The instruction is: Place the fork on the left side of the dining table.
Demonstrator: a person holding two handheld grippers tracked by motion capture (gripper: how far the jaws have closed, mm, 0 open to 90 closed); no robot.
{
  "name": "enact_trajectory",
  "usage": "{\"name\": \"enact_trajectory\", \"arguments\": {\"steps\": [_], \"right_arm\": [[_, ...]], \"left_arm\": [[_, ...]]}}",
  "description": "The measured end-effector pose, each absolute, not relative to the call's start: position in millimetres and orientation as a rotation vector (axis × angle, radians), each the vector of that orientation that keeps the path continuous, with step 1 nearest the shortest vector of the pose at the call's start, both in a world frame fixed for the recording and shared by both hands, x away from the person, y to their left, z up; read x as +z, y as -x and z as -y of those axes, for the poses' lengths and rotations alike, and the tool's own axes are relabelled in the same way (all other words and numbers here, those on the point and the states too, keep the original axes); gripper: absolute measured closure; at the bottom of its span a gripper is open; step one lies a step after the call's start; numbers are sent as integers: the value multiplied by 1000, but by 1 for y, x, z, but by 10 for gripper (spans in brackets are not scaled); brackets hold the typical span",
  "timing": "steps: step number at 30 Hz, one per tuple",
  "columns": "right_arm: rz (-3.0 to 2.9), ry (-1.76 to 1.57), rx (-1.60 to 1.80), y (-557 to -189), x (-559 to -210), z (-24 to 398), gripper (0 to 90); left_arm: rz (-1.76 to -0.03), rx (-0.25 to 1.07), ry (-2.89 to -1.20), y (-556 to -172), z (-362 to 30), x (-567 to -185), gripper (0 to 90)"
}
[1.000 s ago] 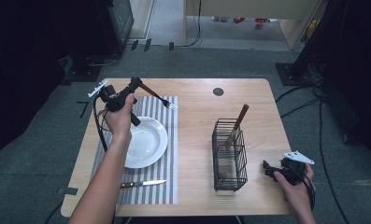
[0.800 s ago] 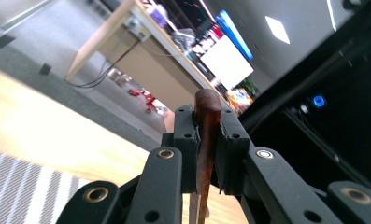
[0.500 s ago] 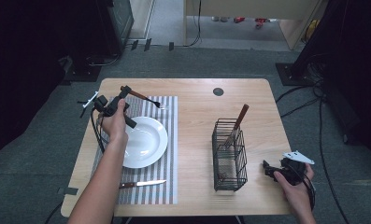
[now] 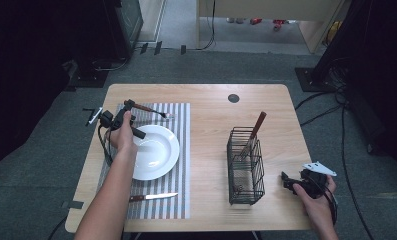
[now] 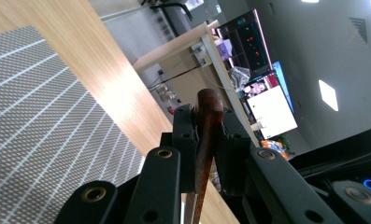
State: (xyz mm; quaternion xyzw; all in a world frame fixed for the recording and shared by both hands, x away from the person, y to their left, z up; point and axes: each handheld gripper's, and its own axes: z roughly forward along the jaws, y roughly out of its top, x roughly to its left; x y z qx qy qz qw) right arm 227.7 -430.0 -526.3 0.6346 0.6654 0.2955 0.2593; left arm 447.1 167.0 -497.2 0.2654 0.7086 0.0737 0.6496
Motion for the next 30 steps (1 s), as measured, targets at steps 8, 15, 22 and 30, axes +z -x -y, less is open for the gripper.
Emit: {"name": "enact_trajectory", "arguments": {"steps": [8,15,22,30], "right_arm": [[-1802,-1719,801,-228,-526,430,59],[-1802,-1719,802,-228,-526,430,59],[-1802,-1719,802,-228,-526,430,59],[-1803,-1718,803,-228,-526,430,59]], "left_arm": [[-1643,205,-617,-448,-167,-506,816],[-1710,250,-739,-450,-167,-506,700],[-1776,256,-812,-452,-171,-507,602],[-1805,288,-925,-460,-170,-505,358]]}}
